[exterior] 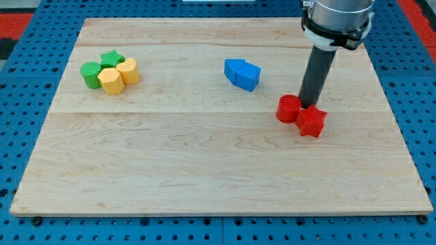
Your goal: Push the red star a bit up
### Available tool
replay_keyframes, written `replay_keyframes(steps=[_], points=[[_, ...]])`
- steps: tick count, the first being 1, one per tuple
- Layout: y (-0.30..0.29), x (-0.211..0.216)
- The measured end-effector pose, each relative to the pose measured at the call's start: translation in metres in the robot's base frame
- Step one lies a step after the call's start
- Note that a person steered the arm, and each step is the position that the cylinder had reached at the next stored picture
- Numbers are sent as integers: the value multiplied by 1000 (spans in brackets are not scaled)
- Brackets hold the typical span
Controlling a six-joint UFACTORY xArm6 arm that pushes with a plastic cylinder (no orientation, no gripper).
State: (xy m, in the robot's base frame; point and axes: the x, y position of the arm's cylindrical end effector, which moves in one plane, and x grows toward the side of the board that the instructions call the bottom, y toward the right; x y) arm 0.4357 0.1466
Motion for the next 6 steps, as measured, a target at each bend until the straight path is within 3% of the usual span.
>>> replay_keyframes(steps=[1,3,5,6], points=[[0,32],[72,63],[77,104],[48,96]])
